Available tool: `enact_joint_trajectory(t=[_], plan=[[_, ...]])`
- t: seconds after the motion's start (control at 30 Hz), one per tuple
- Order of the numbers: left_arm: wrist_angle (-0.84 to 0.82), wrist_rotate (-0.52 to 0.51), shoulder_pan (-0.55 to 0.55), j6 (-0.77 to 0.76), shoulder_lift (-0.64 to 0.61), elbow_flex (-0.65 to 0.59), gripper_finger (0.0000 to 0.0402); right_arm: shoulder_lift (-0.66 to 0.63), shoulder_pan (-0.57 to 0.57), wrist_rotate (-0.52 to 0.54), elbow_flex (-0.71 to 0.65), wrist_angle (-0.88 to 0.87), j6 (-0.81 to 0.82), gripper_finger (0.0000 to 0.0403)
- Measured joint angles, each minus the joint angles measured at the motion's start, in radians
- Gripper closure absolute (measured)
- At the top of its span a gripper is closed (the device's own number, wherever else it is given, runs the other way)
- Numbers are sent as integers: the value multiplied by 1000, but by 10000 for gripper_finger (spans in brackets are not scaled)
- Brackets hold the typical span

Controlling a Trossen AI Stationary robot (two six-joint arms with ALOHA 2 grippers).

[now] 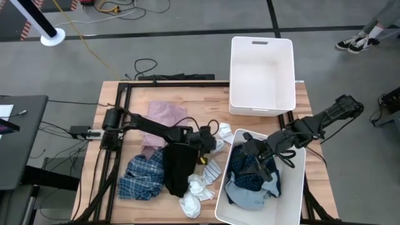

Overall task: Sort clothes
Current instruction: Put the top striped white sock in the top laundry bin

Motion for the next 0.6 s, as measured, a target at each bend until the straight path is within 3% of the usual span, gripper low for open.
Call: enact_joint_trajectory(t=[0.6], plan=[[-228, -49, 0, 113, -453, 0, 401, 0, -5, 37, -1, 61, -144, 143]])
